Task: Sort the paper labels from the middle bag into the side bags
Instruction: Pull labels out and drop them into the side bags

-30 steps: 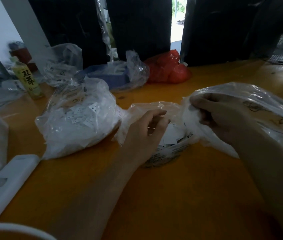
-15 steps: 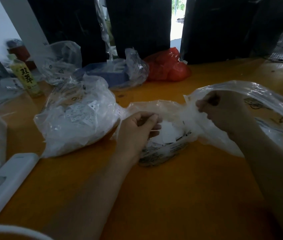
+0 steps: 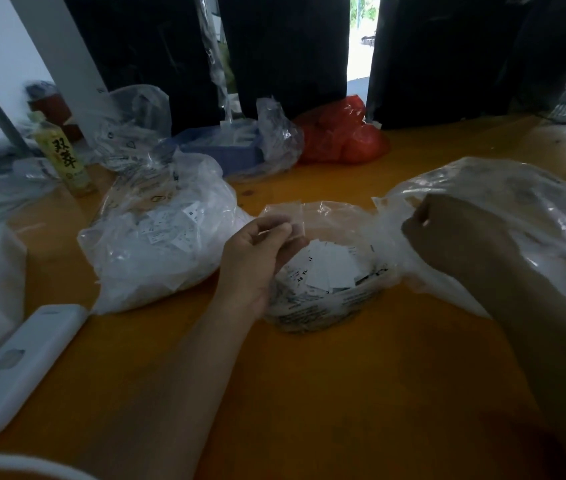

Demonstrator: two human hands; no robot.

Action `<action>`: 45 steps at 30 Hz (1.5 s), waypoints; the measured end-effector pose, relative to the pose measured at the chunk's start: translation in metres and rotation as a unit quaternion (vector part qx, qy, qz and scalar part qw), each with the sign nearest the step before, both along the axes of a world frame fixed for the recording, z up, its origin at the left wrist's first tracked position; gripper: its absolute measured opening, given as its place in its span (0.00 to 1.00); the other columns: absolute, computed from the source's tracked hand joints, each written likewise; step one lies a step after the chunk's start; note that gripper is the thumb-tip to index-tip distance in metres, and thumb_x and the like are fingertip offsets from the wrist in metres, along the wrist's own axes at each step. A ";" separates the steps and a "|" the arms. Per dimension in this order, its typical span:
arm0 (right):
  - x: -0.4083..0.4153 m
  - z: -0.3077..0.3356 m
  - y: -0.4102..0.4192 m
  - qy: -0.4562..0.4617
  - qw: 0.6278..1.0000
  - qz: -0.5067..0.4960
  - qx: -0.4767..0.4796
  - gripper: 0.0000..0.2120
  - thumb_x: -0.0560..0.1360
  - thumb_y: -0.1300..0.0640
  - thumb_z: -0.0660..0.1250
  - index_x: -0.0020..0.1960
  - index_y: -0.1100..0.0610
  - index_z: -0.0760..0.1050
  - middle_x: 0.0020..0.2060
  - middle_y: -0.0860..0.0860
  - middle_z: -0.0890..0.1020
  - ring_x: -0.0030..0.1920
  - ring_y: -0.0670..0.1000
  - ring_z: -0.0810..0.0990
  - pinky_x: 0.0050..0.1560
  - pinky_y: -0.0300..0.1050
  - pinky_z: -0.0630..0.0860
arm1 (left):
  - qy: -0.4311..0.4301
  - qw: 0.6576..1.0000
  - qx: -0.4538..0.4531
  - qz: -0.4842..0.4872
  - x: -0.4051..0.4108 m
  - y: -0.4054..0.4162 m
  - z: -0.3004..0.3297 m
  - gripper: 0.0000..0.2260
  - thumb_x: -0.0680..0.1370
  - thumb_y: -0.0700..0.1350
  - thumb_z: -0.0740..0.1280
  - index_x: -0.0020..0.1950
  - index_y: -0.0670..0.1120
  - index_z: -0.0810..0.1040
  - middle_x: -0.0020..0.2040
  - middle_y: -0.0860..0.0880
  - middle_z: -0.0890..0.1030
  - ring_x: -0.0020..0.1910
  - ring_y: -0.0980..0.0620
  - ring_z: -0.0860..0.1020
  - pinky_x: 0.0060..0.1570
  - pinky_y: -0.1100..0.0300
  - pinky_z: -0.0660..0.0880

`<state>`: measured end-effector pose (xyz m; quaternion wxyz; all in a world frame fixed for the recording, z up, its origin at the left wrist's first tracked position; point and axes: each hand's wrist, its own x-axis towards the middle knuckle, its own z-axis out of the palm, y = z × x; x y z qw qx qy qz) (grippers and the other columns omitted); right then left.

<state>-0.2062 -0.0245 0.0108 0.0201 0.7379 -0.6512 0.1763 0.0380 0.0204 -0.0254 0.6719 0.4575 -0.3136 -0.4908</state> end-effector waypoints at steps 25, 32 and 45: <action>0.015 -0.011 0.003 -0.041 0.995 0.009 -0.085 0.23 0.83 0.39 0.55 0.41 0.54 0.74 0.29 0.48 0.74 0.29 0.48 0.74 0.34 0.44 0.73 | -0.027 0.999 0.028 0.002 0.001 0.004 0.006 0.03 0.79 0.43 0.74 0.52 0.48 0.88 0.48 0.49 0.89 0.45 0.56 0.87 0.33 0.67 0.78; 0.048 -0.035 0.007 0.068 0.964 0.254 0.033 0.30 0.72 0.33 0.69 0.70 0.45 0.73 0.60 0.47 0.75 0.57 0.48 0.68 0.56 0.44 0.68 | 0.035 0.999 0.008 -0.022 0.001 0.002 0.004 0.05 0.81 0.37 0.70 0.56 0.39 0.83 0.48 0.44 0.89 0.46 0.52 0.88 0.39 0.65 0.82; 0.041 -0.022 0.014 -0.257 0.949 0.172 -0.065 0.04 0.81 0.51 0.67 0.52 0.46 0.80 0.38 0.37 0.80 0.37 0.38 0.78 0.36 0.29 0.70 | -0.007 0.999 0.018 -0.027 0.000 0.005 0.006 0.05 0.79 0.40 0.74 0.54 0.45 0.83 0.48 0.47 0.89 0.46 0.55 0.88 0.36 0.66 0.80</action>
